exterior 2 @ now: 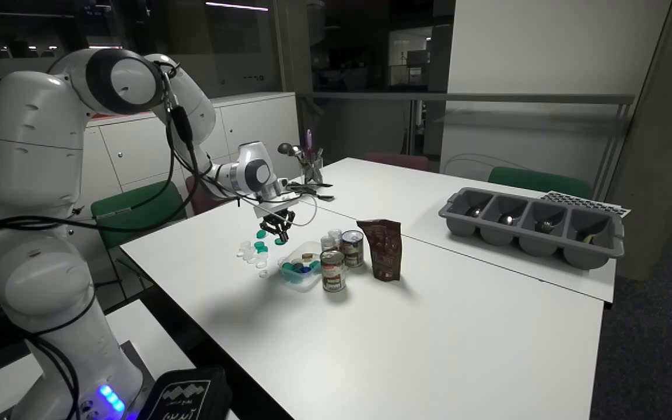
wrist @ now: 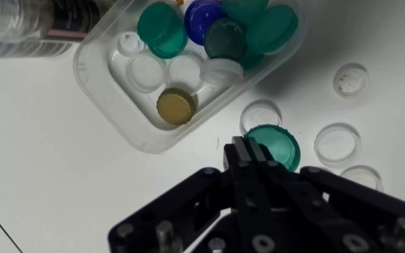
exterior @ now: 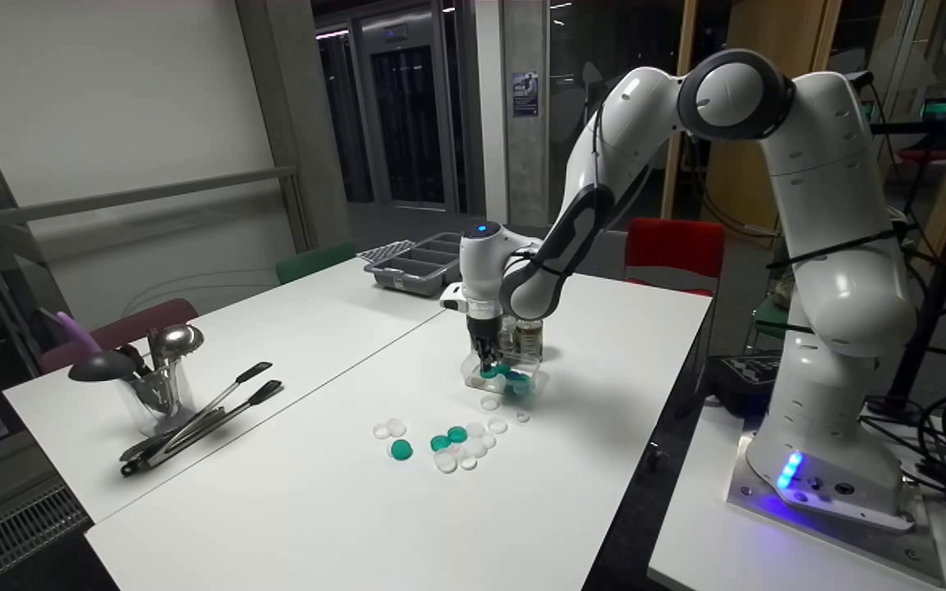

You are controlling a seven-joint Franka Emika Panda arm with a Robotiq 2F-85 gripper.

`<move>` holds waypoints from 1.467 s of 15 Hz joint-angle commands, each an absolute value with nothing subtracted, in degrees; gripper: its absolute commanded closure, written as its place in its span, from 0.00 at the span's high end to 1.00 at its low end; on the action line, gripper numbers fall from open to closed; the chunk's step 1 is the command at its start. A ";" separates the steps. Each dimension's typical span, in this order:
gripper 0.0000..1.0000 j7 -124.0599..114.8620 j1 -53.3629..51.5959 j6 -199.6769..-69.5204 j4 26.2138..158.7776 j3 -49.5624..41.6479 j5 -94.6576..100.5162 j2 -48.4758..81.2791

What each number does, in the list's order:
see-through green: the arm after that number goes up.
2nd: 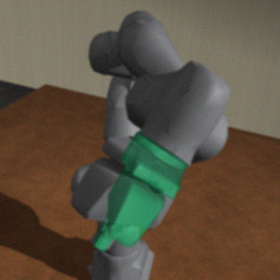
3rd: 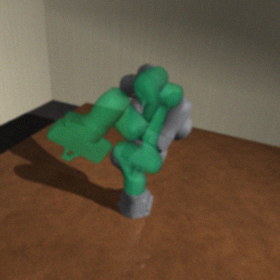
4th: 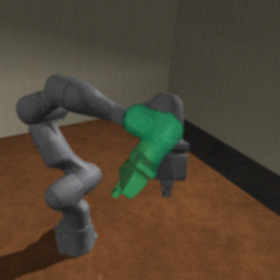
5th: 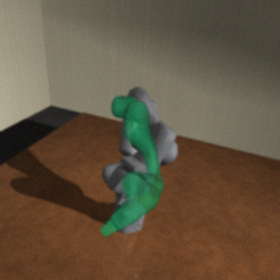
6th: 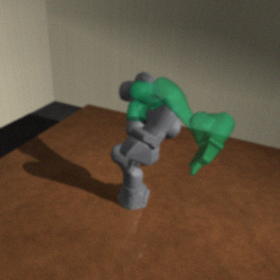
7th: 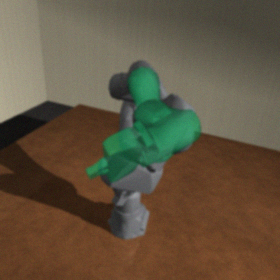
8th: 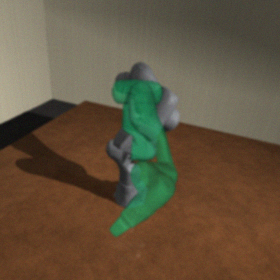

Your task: Place some white and green objects from the table in the clear container.

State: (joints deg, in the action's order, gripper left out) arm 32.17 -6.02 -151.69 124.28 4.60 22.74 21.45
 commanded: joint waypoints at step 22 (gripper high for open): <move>1.00 22.31 -4.99 -161.21 133.23 1.06 30.10 15.99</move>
